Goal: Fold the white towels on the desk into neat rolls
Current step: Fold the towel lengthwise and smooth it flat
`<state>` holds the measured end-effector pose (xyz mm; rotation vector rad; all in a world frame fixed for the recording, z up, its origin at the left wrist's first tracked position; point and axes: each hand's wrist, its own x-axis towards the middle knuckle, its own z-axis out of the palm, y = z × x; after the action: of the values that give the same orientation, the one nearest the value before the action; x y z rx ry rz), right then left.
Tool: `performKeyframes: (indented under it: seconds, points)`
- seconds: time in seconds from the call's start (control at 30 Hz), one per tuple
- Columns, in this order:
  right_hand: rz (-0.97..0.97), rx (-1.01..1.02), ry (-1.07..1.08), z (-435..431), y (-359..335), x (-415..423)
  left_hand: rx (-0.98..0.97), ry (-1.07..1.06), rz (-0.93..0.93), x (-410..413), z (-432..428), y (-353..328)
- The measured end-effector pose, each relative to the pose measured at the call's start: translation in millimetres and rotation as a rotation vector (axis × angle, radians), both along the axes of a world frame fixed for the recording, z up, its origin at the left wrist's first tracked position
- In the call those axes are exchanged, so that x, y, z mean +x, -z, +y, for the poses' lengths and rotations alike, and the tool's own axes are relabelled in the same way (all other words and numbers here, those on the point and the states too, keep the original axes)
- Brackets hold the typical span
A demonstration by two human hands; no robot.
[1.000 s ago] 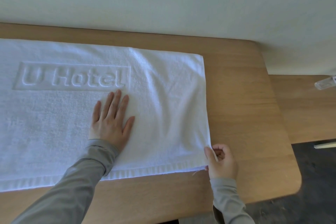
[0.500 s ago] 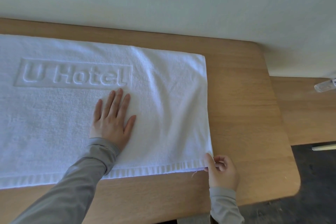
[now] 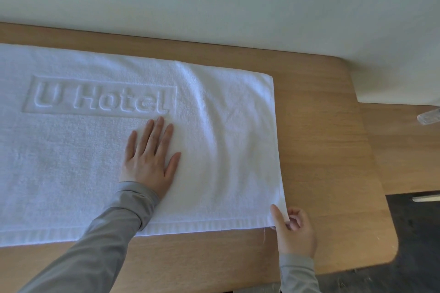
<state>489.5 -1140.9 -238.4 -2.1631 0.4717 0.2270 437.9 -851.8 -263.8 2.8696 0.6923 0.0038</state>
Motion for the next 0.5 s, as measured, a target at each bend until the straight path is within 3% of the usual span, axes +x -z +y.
performKeyframes:
  seconds: [0.27, 0.4, 0.5]
  points:
    - [0.178, -0.030, -0.054, -10, -1, 23, -0.002, -0.003, 0.002, 1, 0, -1]
    - [-0.115, -0.177, -0.180, 14, -16, 56, 0.003, 0.002, -0.003, 2, 0, 0]
    - [-0.368, -0.179, -0.440, 63, -25, 106, 0.002, 0.001, -0.014, 2, 0, 0]
